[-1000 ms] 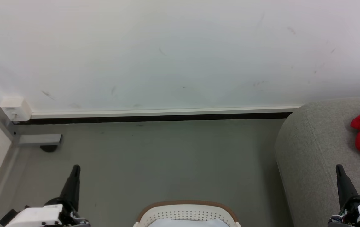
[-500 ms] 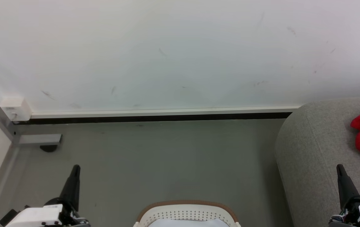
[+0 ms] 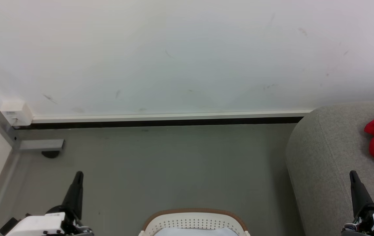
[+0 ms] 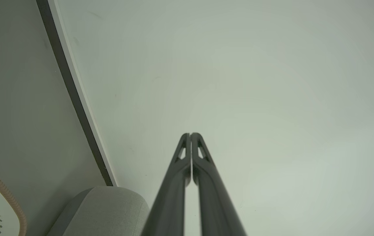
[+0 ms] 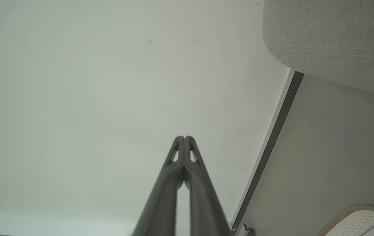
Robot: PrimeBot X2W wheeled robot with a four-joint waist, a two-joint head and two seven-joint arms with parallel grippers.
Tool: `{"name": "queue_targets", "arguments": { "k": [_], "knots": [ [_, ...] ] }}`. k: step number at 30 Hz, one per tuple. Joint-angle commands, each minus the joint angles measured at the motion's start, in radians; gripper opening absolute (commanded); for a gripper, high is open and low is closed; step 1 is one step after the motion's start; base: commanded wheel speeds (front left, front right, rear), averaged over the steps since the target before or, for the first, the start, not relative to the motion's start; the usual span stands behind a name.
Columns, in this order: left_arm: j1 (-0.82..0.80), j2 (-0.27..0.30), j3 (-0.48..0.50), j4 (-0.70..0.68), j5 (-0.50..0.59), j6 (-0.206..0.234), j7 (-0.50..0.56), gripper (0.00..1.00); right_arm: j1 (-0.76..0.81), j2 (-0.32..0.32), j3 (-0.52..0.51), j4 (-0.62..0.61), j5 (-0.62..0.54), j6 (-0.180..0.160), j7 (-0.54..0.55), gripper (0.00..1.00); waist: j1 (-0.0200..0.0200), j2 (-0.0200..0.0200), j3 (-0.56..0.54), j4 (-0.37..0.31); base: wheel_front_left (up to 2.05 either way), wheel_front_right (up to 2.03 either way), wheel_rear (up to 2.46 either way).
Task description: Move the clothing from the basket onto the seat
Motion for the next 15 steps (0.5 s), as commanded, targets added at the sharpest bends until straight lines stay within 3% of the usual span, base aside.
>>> {"name": "queue_targets", "arguments": {
  "k": [1,15],
  "knots": [
    [-0.008,0.002,0.003,-0.003,-0.013,-0.004,0.004,0.0,-0.006,-0.006,0.002,-0.005,0.004,-0.002,-0.003,0.0,0.0,0.0,0.0,0.0,0.0,0.0,0.0],
    [-0.008,0.002,0.003,-0.003,-0.013,-0.004,0.004,0.0,-0.005,-0.011,0.009,-0.005,0.011,-0.002,-0.008,0.0,0.0,0.0,0.0,0.0,0.0,0.0,0.0]
  ]
}}
